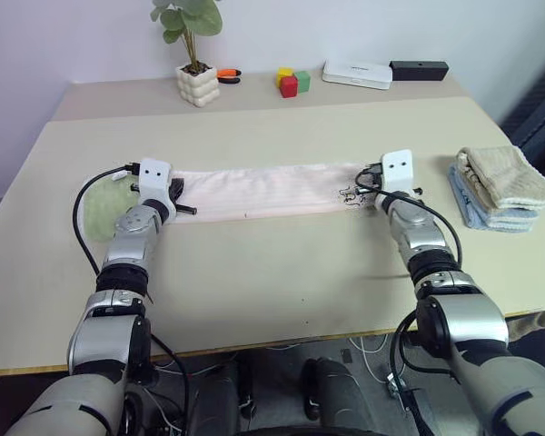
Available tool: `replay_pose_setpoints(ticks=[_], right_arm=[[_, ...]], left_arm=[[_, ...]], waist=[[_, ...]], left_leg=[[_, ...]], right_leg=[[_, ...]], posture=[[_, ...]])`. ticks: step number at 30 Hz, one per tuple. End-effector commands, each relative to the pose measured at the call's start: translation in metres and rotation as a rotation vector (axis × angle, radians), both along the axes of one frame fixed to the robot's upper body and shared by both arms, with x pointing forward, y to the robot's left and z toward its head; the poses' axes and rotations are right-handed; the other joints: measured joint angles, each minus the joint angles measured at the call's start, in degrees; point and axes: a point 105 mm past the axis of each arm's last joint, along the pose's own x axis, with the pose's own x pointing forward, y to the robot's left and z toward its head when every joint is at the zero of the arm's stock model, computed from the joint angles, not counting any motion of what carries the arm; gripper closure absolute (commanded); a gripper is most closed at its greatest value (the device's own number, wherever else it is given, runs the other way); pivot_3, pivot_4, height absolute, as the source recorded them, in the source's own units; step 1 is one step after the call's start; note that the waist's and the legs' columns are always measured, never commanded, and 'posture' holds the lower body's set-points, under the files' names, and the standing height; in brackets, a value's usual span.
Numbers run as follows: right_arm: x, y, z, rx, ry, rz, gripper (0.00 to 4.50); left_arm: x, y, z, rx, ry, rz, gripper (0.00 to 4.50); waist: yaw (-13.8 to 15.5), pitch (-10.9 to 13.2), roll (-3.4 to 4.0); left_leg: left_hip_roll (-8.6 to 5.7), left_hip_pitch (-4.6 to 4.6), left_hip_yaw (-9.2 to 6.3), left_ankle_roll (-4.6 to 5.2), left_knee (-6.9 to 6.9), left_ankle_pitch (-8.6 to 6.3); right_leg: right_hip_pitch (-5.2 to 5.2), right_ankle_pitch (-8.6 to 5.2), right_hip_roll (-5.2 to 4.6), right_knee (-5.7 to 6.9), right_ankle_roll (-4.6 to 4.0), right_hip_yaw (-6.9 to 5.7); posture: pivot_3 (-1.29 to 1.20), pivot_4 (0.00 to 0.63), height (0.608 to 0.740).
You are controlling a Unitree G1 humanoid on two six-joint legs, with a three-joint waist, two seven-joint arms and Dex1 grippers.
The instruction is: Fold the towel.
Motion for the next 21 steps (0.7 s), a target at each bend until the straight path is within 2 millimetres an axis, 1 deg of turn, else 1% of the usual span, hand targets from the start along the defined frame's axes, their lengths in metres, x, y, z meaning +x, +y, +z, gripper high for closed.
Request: replay_pose_setpoints(ticks=[1, 4, 5, 6, 9, 11, 13, 15, 17, 21], right_arm=[[0.001, -0.004, 0.019, -0.001, -0.067, 0.02, 4.5], [0.002, 0.002, 0.032, 0.095, -0.122, 0.067, 3.64], [0.001, 0.003, 0.036, 0.116, -0.131, 0.08, 3.22], [0.001, 0.003, 0.039, 0.123, -0.139, 0.087, 2.7], [-0.005, -0.014, 0.054, 0.305, -0.166, 0.055, 1.15], [-0.013, -0.022, 0.056, 0.411, -0.155, 0.039, 0.11], [-0.027, -0.026, 0.057, 0.566, -0.135, 0.04, 0.05], [-0.043, -0.023, 0.056, 0.7, -0.11, 0.04, 0.05], [-0.061, -0.01, 0.052, 0.785, -0.071, 0.059, 0.05], [-0.09, 0.026, 0.034, 0.958, 0.048, 0.093, 0.05]], left_arm=[[-0.007, -0.001, 0.008, -0.014, -0.023, -0.055, 4.45], [-0.011, -0.014, 0.013, -0.077, -0.037, -0.131, 3.6], [-0.012, -0.019, 0.017, -0.063, -0.051, -0.161, 3.19], [-0.012, -0.021, 0.021, -0.052, -0.066, -0.171, 2.66], [-0.012, -0.025, 0.043, -0.055, -0.146, -0.191, 1.15], [-0.014, -0.028, 0.053, -0.035, -0.18, -0.22, 0.07], [-0.016, -0.028, 0.064, -0.033, -0.22, -0.242, 0.03], [-0.017, -0.028, 0.072, -0.001, -0.247, -0.268, 0.03], [-0.019, -0.026, 0.073, 0.042, -0.251, -0.284, 0.03], [-0.031, -0.037, 0.077, 0.14, -0.267, -0.456, 0.03]], waist=[[-0.4, 0.0, 0.0], [-0.7, 0.0, 0.0], [-0.7, 0.0, 0.0], [-0.7, 0.0, 0.0], [-0.3, 0.0, 0.0], [0.2, 0.0, 0.0], [0.7, 0.0, 0.0], [0.8, 0.0, 0.0], [0.8, 0.0, 0.0], [0.6, 0.0, 0.01]], left_leg=[[0.0, 0.0, 0.0, 0.0, -0.01, 0.0], [0.0, 0.0, 0.0, -0.01, -0.02, 0.01], [0.0, 0.0, 0.0, -0.01, -0.02, 0.01], [0.0, 0.0, 0.0, -0.01, -0.02, 0.01], [-0.01, -0.02, -0.01, -0.01, 0.01, 0.01], [0.0, -0.02, -0.04, -0.01, 0.0, 0.01], [0.01, -0.01, -0.04, -0.01, 0.0, 0.0], [0.03, -0.03, -0.09, -0.01, 0.01, 0.0], [0.05, -0.03, -0.18, 0.0, 0.01, -0.02], [0.07, -0.04, -0.26, 0.01, -0.04, -0.04]], right_leg=[[0.0, 0.0, 0.0, 0.0, 0.0, 0.0], [0.0, 0.0, 0.0, -0.01, 0.0, 0.0], [0.0, 0.0, 0.0, -0.01, 0.0, 0.0], [0.01, 0.0, 0.0, -0.01, 0.0, 0.0], [0.01, 0.0, 0.0, -0.02, 0.01, 0.0], [0.01, 0.0, 0.0, -0.02, 0.0, 0.0], [0.01, 0.0, 0.0, -0.04, 0.0, 0.0], [0.02, 0.01, -0.01, -0.04, -0.02, -0.01], [0.0, 0.01, -0.02, -0.05, -0.03, -0.01], [-0.04, 0.02, -0.02, -0.05, -0.05, 0.0]], posture=[[0.0, 0.15, 0.74], [0.0, 0.15, 0.74], [0.0, 0.15, 0.74], [0.0, 0.15, 0.74], [0.0, 0.15, 0.74], [0.0, 0.15, 0.74], [0.0, 0.15, 0.74], [0.0, 0.15, 0.74], [0.0, 0.15, 0.74], [0.0, 0.15, 0.74]])
